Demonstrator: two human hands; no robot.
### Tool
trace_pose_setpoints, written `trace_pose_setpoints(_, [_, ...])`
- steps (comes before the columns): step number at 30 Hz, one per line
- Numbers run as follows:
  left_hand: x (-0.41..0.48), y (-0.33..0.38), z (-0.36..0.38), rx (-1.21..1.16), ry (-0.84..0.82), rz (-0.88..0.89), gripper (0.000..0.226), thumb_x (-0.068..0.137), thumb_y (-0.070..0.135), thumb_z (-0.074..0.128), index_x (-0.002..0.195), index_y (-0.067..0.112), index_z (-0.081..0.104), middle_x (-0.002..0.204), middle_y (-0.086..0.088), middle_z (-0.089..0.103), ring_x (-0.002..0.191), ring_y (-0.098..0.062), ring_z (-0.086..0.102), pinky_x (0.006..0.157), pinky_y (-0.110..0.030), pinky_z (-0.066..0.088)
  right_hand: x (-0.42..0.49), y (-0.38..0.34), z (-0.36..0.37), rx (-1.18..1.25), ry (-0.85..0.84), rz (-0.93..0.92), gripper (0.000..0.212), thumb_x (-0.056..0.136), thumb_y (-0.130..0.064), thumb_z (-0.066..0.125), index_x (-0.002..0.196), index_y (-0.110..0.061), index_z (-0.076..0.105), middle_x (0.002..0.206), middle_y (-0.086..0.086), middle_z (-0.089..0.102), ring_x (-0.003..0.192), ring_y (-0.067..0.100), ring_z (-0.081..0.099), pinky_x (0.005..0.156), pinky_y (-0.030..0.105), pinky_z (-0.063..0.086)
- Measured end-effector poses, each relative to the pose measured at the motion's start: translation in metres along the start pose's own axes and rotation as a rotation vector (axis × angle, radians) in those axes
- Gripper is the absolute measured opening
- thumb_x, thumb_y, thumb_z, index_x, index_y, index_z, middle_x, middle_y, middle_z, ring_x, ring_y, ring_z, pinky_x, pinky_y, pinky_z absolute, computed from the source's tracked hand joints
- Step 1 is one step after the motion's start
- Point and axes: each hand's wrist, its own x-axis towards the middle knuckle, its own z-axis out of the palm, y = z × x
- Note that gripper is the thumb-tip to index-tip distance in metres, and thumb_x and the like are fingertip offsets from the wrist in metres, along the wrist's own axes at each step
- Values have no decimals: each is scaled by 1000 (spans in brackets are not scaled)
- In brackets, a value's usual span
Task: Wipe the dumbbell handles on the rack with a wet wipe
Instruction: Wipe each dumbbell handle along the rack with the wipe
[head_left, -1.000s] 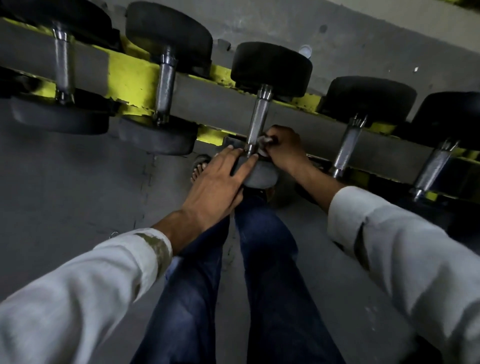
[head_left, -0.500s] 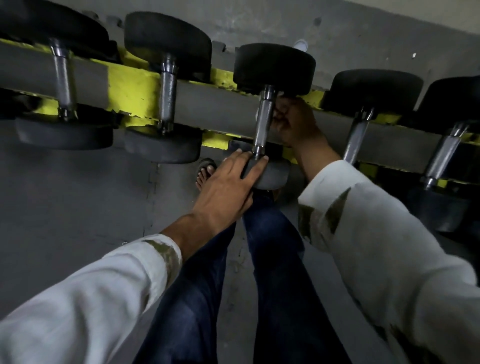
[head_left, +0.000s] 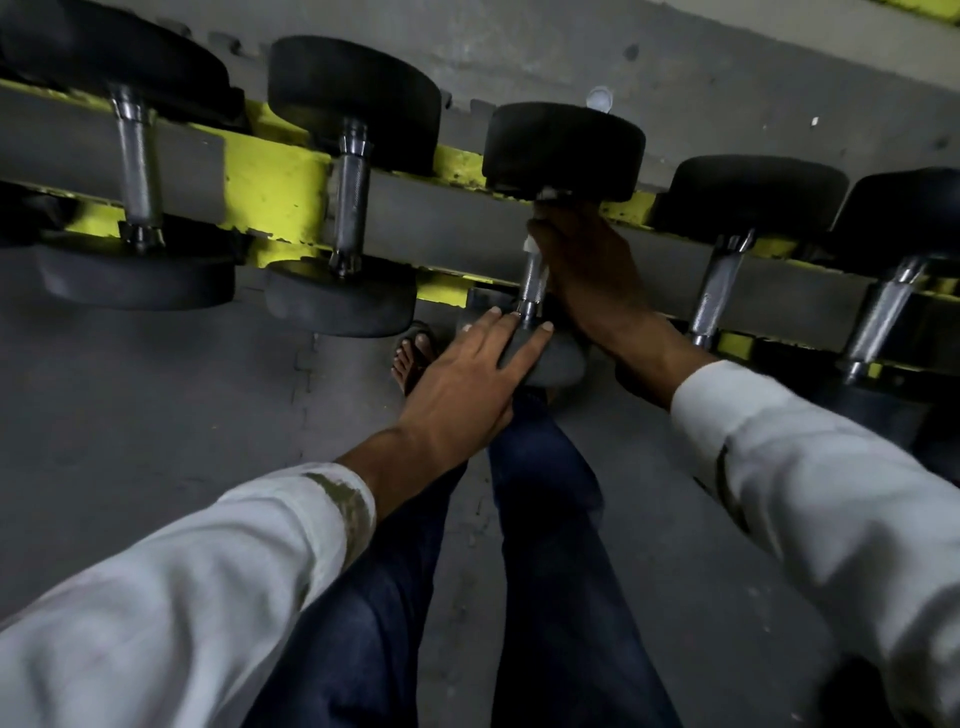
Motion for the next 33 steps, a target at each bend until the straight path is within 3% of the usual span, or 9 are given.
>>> trace_pose_setpoints(3, [0,-1,-1,-6,-14,8,91,94,26,66,166,22,11,163,-19,29,153,-37,24,124,-46,23,6,1,-11,-167,-72,-284,35,91,-15,36,114,-8,60,123,14,58,119,34,51,83,42,50])
trace_pose_setpoints(8, [0,-3,1,-18,4,18,92,91,25,69,165,23,14,161,-19,32,152,-36,26,123,-45,25,21,-13,-34,-144,-53,-279,39,91,-9,24,117,-5,54,118,17,53,95,36,56,61,40,43])
trace_pose_setpoints(13, [0,-3,5,-69,10,14,88,91,19,65,165,22,18,161,-19,33,152,-37,25,123,-49,29,3,-8,-23,-53,-83,92,39,94,-11,54,133,-8,57,133,14,60,117,38,56,84,42,52])
trace_pose_setpoints(17, [0,-5,6,-77,26,13,90,89,17,68,164,22,20,161,-19,32,152,-37,25,124,-48,28,8,-14,-15,-48,-8,97,22,96,-26,50,110,-23,67,115,0,70,99,25,66,76,27,48])
trace_pose_setpoints(19, [1,-5,6,-74,7,20,91,88,17,68,165,22,19,162,-20,30,153,-38,23,125,-49,27,14,-21,-18,-47,-230,30,22,97,-27,45,99,-24,67,105,-2,70,91,20,64,75,22,46])
trace_pose_setpoints(21, [-1,-5,5,-61,-8,32,91,87,16,68,164,21,20,163,-22,27,154,-40,21,124,-51,27,23,-32,-22,-155,-517,-167,19,94,-23,51,95,-18,70,100,9,71,91,32,67,73,32,51])
trace_pose_setpoints(26, [-15,-7,6,90,-1,104,94,88,24,68,165,14,14,167,-26,16,155,-42,17,124,-52,26,68,-57,-50,-468,-935,-332,23,94,-23,57,112,-16,71,117,11,71,106,34,67,78,39,55])
trace_pose_setpoints(30, [-27,-11,13,117,-12,115,92,93,28,64,165,13,8,169,-24,9,156,-42,10,124,-53,24,66,-73,-39,-528,-1022,-377,23,93,-15,61,116,-15,66,124,7,67,110,31,66,79,39,55])
trace_pose_setpoints(33, [-28,-13,12,94,-40,122,90,95,24,62,165,13,6,170,-24,3,157,-42,6,125,-53,22,60,-58,-40,-321,-873,-396,22,95,-24,59,114,-15,67,116,12,68,104,34,67,76,39,55])
